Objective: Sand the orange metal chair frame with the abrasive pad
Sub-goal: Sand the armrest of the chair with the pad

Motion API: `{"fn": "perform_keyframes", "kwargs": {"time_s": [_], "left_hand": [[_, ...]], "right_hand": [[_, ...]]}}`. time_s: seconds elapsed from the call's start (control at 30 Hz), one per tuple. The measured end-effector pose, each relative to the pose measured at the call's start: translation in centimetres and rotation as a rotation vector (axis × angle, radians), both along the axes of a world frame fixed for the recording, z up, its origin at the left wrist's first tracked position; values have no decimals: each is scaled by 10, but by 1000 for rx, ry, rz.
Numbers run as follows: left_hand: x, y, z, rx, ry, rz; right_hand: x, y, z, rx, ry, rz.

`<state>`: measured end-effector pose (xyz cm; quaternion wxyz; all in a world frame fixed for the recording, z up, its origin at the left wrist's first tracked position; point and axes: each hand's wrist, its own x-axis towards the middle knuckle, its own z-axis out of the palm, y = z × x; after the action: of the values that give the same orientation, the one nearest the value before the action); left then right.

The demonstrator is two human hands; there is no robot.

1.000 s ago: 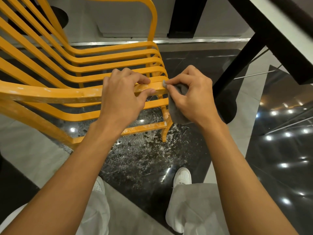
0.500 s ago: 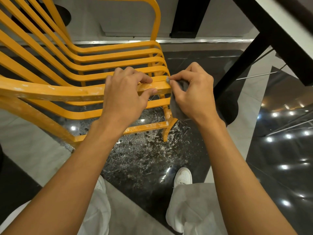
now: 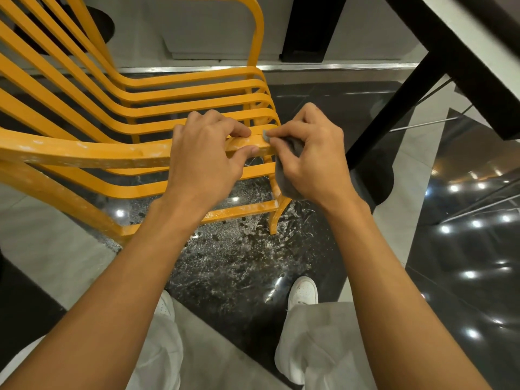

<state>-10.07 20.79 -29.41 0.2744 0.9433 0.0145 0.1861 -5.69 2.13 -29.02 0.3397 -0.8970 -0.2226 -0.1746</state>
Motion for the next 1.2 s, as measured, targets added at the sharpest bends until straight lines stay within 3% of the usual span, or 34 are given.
{"fn": "perform_keyframes", "kwargs": {"time_s": [0.2,0.6,0.8,0.97,1.1,1.2], "left_hand": [[0,-3,4,33,-5,34],[5,-25,-5,-7,-58,-34],[7,-32,-7,1,-69,-15],[8,-31,-8,-3,-58,-11],[8,-32,-8,3,-57,-5],[8,-31,-8,-4,-54,-9]], "right_hand": [[1,-23,-3,18,12,-75],[9,-42,-20,255,286,-388],[3,-35,-17,253,202,-273],[8,-46,-23,251,302,-383],[5,-37,-17,230,211,-281],[5,-38,-18,274,262,-320]]}}
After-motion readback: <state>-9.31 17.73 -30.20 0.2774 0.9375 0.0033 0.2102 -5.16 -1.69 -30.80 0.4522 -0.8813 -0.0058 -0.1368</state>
